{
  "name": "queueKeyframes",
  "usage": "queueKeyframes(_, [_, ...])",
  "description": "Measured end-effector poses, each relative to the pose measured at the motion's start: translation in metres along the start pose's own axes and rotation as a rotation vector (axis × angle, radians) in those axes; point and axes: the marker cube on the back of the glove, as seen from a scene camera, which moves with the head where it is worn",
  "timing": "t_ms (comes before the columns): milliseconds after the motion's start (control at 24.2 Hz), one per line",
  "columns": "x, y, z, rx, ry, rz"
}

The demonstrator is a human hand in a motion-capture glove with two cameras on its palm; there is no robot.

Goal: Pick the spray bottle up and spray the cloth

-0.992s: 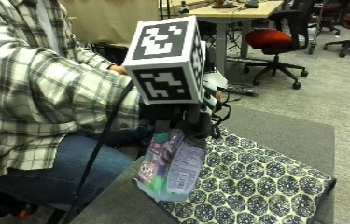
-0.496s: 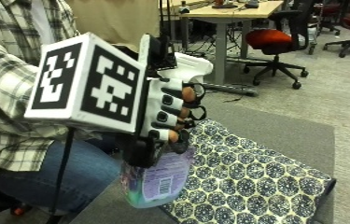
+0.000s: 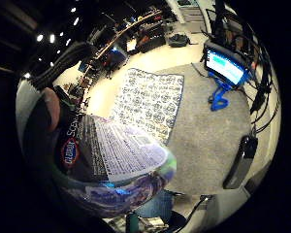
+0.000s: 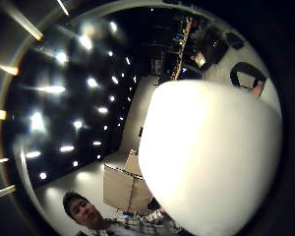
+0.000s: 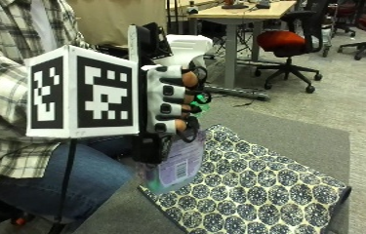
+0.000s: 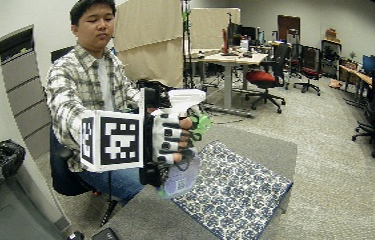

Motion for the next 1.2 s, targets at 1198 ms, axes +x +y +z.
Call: queueKeyframes(1198, [-0.078,-0.016,0.26,-0.252,-0.357,-0.158])
